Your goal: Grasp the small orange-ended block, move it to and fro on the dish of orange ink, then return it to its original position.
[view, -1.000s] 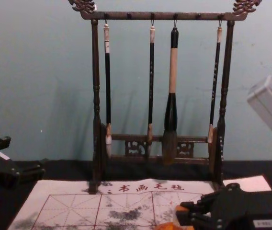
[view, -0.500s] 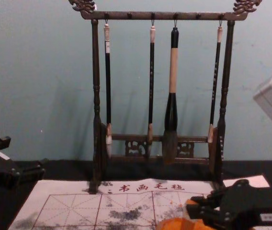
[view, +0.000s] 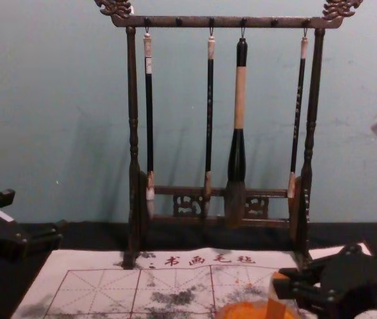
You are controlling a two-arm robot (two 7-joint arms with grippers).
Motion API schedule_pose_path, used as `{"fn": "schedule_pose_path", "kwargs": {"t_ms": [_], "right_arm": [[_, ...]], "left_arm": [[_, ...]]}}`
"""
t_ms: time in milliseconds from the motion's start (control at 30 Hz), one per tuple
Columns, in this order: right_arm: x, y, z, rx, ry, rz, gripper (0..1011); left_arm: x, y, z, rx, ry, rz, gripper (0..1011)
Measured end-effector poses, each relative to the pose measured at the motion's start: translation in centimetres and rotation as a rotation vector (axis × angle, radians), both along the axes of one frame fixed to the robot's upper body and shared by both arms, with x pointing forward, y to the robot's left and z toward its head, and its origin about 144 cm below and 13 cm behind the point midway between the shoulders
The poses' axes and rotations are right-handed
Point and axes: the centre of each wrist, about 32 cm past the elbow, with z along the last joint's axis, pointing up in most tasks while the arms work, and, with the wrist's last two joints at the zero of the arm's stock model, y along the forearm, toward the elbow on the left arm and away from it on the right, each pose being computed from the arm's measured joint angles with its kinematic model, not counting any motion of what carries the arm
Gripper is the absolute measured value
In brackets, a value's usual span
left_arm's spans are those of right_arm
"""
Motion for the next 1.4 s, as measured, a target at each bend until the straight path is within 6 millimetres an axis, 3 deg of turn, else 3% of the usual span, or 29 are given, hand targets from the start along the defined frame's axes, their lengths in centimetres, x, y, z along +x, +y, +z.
{"fn": "schedule_pose_path", "kwargs": {"t_ms": [733,1400], "right_arm": [[-1.2,0.0,0.3,-0.006,0.012,0.050,78],[-0.1,1.4,0.2,-0.017,0.012,0.080,78]], "left_arm": [[0.0,0.0,0.0,0.000,0.000,0.000,1001],[0.0,0.0,0.0,0.000,0.000,0.000,1001]]}}
